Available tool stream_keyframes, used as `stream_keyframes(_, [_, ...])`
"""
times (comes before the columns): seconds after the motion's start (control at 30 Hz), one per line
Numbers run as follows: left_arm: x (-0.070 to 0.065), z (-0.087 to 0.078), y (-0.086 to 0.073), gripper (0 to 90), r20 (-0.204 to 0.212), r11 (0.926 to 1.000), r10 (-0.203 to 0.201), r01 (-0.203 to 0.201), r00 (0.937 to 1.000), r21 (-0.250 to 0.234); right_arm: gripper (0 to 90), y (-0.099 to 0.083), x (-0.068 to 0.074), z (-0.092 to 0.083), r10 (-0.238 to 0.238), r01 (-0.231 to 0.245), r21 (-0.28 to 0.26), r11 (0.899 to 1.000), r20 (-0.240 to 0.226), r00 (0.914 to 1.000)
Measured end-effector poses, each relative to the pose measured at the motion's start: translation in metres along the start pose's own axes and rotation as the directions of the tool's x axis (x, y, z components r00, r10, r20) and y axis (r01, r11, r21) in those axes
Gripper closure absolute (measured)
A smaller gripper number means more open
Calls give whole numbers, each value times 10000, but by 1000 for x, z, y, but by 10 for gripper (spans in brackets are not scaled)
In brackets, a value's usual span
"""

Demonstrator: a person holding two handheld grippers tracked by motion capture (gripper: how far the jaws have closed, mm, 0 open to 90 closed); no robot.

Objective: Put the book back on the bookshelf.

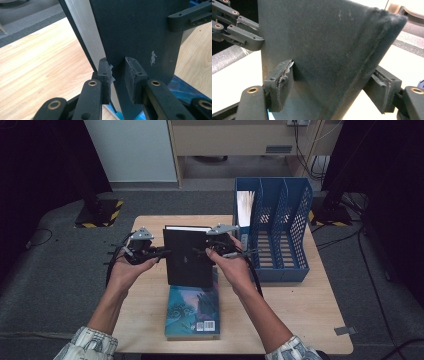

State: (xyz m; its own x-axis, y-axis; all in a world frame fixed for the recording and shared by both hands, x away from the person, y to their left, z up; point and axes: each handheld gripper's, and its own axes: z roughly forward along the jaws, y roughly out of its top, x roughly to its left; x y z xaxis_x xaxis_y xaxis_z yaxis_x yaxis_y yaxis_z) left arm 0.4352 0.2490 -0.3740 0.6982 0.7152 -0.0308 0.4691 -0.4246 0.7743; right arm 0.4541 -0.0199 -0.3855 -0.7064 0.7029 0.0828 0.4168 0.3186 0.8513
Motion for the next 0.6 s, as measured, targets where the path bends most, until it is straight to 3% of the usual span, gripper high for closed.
stream_keyframes(0.2, [-2, -2, 0, 750, 41, 10000, 87, -87, 10000, 12, 280, 0, 1, -2, -180, 180, -33, 9998, 50, 9998])
stream_keyframes(0.6, [-17, -15, -19, 749, 191, 9997, 1, 4, 9998, -229, 285, -11, 13, -21, -891, 887, -180, 9959, -242, 9957])
